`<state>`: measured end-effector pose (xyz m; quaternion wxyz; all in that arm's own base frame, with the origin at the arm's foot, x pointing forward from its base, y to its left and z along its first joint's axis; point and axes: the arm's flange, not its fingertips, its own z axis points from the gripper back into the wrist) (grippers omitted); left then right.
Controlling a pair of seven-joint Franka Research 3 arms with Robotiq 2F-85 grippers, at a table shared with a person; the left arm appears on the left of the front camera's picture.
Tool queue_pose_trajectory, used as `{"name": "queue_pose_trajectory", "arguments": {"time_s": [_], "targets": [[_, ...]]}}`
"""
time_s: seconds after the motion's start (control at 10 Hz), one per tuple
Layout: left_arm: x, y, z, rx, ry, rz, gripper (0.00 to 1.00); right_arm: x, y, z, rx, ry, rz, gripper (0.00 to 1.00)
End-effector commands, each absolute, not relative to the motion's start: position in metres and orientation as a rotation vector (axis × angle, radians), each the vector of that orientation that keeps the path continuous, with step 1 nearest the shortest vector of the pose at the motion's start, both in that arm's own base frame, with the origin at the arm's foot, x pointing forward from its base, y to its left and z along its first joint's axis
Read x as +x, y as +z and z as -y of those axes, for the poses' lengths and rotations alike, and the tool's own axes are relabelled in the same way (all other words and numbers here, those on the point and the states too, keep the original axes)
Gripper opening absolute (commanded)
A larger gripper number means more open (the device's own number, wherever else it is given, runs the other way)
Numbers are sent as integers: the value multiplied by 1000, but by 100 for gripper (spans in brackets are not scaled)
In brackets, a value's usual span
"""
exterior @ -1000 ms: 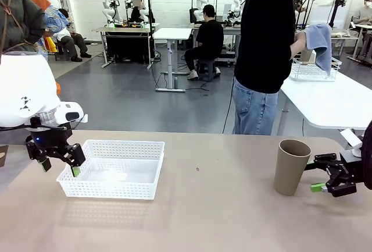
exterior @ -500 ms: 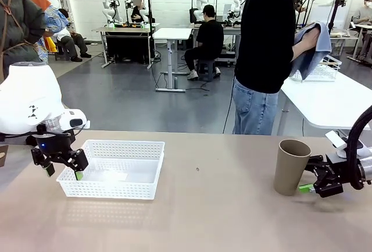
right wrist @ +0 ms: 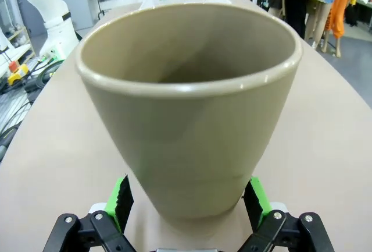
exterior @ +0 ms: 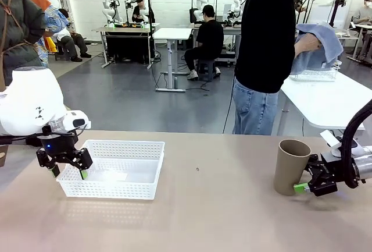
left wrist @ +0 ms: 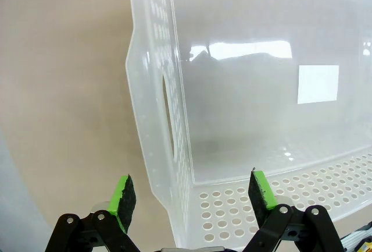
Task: Clean and organize the cups into the basket.
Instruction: Pick up the Organizing basket and move it to the center of the table, then pick up the Reusable plastic cup from the right side of the table and place it inside the Organizing basket.
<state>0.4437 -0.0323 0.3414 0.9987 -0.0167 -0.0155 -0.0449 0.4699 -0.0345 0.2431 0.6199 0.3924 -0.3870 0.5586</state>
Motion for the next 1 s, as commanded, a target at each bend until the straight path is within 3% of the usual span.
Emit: {"name": "queue_pose_trajectory", "arguments": {"time_s": [0.0, 0.6, 0.7, 0.8, 0.9], "targets": [[452, 336, 37, -31, -83, 23, 100, 481, 242, 21, 909, 1258, 897, 100], [460, 327, 41, -33, -64, 24, 100, 480, 243, 5, 962, 1307, 884, 100], [459, 330, 40, -39, -68, 32, 100, 481, 243, 6, 977, 1324, 887, 69], [457, 332, 40, -55, -68, 27, 77, 480, 242, 6, 973, 1323, 886, 40], [454, 333, 40, -44, -57, 5, 41, 480, 242, 6, 971, 1317, 889, 9]]}}
